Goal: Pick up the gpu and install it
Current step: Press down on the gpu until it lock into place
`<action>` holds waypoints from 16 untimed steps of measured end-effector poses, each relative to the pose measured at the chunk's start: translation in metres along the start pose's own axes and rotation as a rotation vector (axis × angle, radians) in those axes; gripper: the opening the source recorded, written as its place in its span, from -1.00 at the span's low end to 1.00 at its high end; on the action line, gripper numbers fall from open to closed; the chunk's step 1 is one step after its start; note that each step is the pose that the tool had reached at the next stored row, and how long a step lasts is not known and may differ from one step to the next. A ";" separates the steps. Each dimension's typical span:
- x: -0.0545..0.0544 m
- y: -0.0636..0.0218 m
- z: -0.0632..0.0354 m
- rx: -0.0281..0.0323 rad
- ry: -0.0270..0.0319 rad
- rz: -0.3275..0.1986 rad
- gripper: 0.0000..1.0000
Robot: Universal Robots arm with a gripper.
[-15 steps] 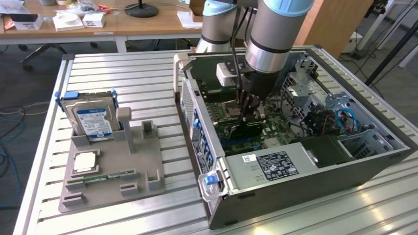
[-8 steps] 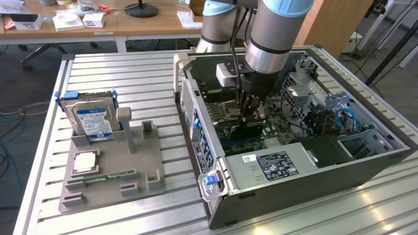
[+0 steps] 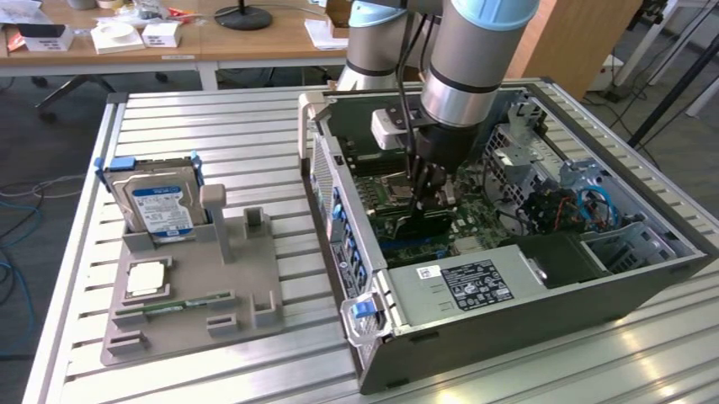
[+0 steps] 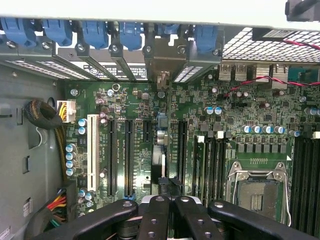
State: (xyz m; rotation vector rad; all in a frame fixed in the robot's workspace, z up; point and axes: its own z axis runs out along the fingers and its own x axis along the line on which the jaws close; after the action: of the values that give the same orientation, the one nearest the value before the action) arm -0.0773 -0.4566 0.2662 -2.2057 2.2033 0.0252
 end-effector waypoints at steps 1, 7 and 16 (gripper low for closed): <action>0.000 0.0000 0.0000 0.0000 -0.0001 0.000 -0.80; 0.000 0.0003 0.0004 0.0001 -0.0001 0.000 -0.80; 0.000 0.0013 0.0013 -0.0001 0.0000 0.000 -0.80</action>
State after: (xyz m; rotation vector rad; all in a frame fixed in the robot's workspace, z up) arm -0.0786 -0.4566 0.2648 -2.2058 2.2033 0.0253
